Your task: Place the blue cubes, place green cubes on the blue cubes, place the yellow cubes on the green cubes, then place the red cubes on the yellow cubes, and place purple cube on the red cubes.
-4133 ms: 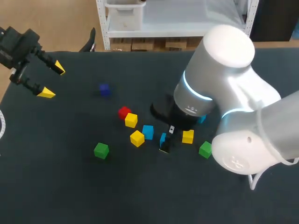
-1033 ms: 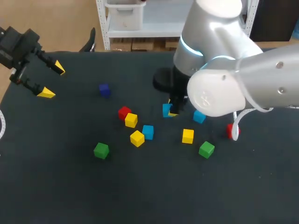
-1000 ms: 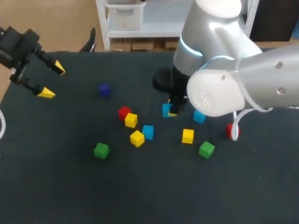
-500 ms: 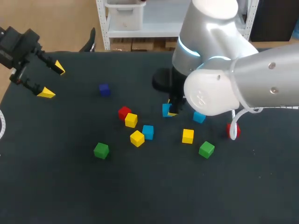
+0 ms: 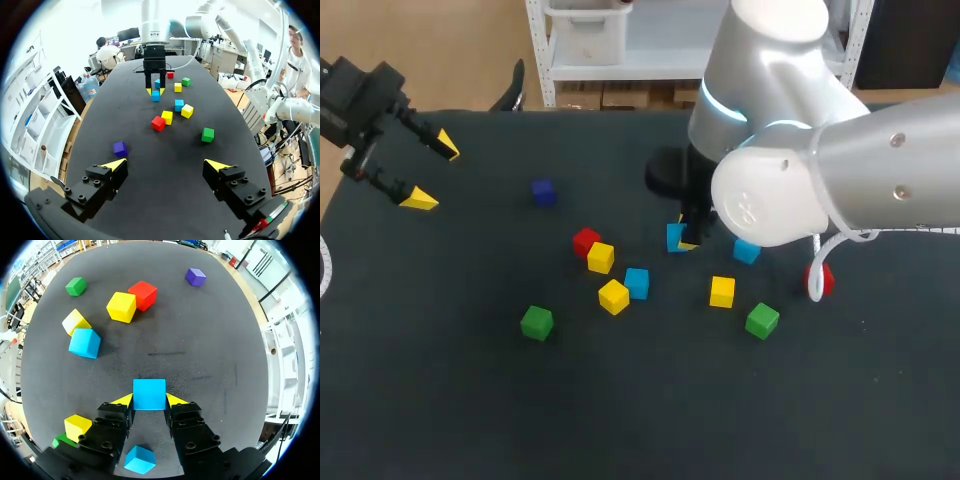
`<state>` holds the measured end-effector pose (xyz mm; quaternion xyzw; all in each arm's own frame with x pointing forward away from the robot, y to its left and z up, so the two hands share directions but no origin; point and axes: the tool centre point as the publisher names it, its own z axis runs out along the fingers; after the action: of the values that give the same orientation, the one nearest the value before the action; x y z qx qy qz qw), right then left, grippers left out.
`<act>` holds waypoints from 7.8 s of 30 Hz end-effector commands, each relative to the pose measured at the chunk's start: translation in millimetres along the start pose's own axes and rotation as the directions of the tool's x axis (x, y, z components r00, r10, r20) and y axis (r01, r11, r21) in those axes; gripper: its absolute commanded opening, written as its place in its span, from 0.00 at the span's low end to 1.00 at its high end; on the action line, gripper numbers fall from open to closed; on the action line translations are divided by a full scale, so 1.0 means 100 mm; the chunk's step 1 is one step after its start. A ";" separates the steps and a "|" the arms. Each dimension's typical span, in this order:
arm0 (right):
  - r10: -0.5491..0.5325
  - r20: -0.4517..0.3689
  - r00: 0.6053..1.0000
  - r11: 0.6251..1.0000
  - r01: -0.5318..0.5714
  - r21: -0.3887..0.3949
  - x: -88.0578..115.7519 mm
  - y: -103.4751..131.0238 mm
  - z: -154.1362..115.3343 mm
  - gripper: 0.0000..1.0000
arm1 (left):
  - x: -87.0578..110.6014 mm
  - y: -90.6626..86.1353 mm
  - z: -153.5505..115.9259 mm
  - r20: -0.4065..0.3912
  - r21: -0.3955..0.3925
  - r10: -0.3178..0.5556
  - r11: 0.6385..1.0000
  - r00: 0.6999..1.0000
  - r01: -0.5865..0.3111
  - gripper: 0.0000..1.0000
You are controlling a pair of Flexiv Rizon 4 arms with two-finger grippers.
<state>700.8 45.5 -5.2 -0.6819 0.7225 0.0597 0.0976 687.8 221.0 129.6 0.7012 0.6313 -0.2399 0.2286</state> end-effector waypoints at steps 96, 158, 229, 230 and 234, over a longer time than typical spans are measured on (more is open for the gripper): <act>0.446 0.052 0.893 0.887 -0.449 0.107 0.79 0.16 -0.78 1.00 | 0.00 0.01 0.00 -0.001 0.001 0.001 1.000 1.000 -0.001 1.00; 0.446 -0.035 0.894 0.891 -0.440 0.110 0.96 0.26 -0.09 1.00 | 0.00 0.01 0.00 -0.001 0.001 0.001 1.000 1.000 -0.001 1.00; 0.081 -0.039 0.996 0.994 -0.078 0.071 0.63 0.22 -0.49 0.00 | 0.00 0.01 0.00 -0.001 0.001 0.001 1.000 1.000 -0.001 1.00; 0.079 -0.041 0.996 0.995 -0.076 0.072 0.63 0.23 -0.50 0.00 | 0.00 0.01 0.00 -0.001 0.001 0.001 1.000 1.000 -0.001 1.00; 0.056 -0.046 0.997 0.996 -0.053 0.068 0.63 0.25 -0.51 0.00 | 0.00 0.01 0.00 -0.001 0.001 0.001 1.000 1.000 -0.001 1.00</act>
<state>673.0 -24.6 28.2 -0.6570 0.7470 0.0209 0.0997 687.8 221.0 129.6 0.7012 0.6313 -0.2399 0.2286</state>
